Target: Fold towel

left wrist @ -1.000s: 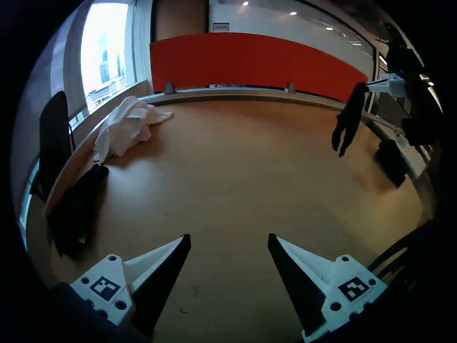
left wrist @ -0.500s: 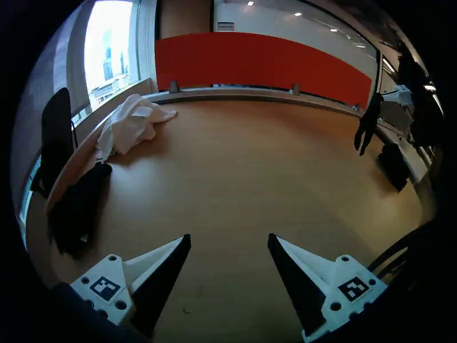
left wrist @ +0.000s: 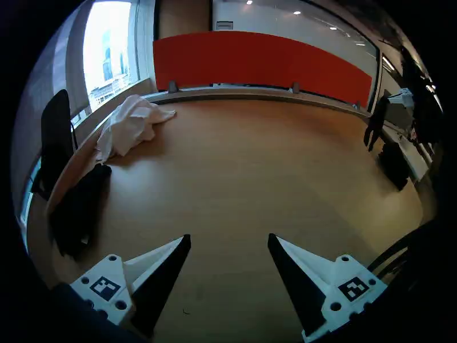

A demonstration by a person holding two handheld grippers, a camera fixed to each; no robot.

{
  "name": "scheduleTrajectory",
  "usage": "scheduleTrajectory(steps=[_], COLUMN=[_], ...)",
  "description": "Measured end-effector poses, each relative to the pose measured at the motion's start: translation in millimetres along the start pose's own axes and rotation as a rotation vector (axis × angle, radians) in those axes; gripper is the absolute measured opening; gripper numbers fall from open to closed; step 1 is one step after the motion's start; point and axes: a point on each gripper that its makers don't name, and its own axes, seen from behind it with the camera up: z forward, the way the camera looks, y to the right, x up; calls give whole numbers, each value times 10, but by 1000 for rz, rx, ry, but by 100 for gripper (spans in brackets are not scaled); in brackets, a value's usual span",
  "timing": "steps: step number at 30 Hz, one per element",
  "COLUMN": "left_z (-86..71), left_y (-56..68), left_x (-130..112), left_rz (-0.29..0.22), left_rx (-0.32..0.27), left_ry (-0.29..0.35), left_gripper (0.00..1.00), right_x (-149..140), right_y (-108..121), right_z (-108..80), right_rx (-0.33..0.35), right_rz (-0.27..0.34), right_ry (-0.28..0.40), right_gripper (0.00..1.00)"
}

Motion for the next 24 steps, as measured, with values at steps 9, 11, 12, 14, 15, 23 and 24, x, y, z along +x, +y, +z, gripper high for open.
scheduleTrajectory(steps=[9,11,12,14,15,23,24], left_z=[5,2,0,-2,-3,3,5], left_y=[27,30,29,28,27,33,35], left_x=[23,27,27,28,28,46,49], left_rz=[2,2,3,4,4,2,2], left_rx=[2,3,4,5,6,7,7], left_ry=[-3,-2,-3,-4,-4,-5,-4], left_gripper=[100,100,100,100,100,100,100], right_x=[-129,-163,-188,-235,-260,-405,-423], right_y=[366,444,487,564,606,866,894], right_z=[-86,-107,-122,-148,-161,-245,-253], right_rx=[-37,-46,-51,-59,-64,-95,-98], right_rz=[27,32,34,37,39,66,69], right_ry=[-23,-28,-33,-43,-48,-73,-77], right_gripper=[3,3,3,3,3,3,3])
